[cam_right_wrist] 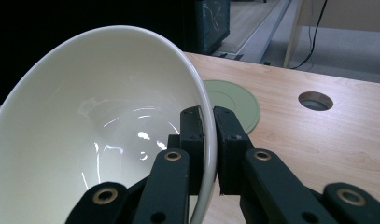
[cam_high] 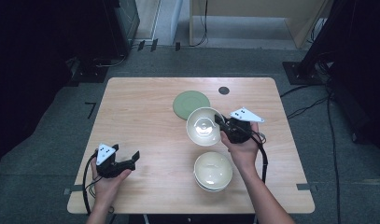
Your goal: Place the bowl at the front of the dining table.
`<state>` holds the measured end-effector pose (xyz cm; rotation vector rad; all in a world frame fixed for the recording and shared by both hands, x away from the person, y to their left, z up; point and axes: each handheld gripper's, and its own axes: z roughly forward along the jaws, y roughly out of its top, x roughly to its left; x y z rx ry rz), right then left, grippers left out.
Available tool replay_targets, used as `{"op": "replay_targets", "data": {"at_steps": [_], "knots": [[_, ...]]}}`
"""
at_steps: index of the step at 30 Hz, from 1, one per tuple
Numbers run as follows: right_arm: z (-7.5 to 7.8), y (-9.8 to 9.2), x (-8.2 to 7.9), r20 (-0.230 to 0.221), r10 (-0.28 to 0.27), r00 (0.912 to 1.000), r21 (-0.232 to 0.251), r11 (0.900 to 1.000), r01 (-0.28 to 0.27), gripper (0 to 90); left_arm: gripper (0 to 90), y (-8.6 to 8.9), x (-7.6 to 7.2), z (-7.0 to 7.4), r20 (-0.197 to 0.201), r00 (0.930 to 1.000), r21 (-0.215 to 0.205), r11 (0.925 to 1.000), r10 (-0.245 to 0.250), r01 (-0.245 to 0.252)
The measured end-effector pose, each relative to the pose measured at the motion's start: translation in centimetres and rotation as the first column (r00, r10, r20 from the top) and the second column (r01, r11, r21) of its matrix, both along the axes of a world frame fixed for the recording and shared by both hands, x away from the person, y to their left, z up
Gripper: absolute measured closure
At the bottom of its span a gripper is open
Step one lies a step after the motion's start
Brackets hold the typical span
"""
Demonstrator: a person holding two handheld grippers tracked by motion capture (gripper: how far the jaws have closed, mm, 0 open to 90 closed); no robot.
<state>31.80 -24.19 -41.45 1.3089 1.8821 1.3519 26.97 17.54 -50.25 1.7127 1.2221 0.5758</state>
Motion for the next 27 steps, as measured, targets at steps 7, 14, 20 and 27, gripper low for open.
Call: {"op": "replay_targets", "data": {"at_steps": [7,14,20,27], "knots": [[0.2,0.3,1.9,-0.008,-0.013,0.9999,0.009,1.000,0.013,84.4,6.7,0.1,0.5,-0.5,-0.033,0.9993,-0.020,0.9996,-0.019,0.018],[0.1,0.7,3.7,-0.023,-0.029,0.9993,0.013,0.999,0.030,84.4,6.7,-0.3,0.4,-0.6,-0.024,0.9991,0.007,0.9994,-0.034,0.034],[-0.2,1.2,5.2,-0.039,-0.041,0.9984,0.008,0.999,0.041,84.3,6.7,-0.5,0.5,-0.7,-0.024,0.9992,0.011,0.9994,-0.034,0.034],[-0.3,1.8,7.1,-0.062,-0.051,0.9967,0.002,0.999,0.051,84.3,6.7,-0.4,0.5,-0.7,-0.023,0.9993,0.005,0.9995,-0.030,0.030]]}}
